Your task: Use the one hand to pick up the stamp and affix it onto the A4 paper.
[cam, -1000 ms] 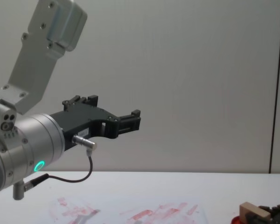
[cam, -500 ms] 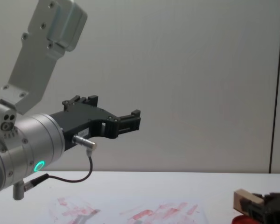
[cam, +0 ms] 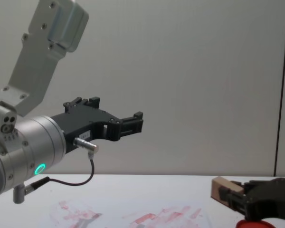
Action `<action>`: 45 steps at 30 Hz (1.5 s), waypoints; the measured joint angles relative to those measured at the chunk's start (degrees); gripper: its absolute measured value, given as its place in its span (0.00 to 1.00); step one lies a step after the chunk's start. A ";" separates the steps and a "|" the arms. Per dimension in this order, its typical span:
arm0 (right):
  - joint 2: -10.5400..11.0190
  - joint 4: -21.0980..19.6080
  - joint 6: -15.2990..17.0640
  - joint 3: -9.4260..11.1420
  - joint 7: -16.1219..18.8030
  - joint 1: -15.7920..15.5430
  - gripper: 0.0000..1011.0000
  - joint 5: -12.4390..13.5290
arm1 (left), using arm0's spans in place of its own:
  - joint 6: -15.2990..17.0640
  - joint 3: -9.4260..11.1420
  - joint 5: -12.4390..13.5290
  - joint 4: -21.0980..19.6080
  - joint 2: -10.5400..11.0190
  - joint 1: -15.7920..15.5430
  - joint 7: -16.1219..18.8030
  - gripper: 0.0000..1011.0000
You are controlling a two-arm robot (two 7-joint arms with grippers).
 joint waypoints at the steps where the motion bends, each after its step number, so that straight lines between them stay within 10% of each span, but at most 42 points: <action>1: -0.04 -0.16 -0.04 -0.12 0.19 -0.09 0.21 -0.09 | 0.00 0.00 0.00 0.00 0.00 0.00 0.00 0.99; 45: -0.18 2.55 -0.04 -3.42 3.54 -2.51 0.21 -3.72 | 0.00 0.00 0.00 0.00 0.00 0.00 0.00 0.99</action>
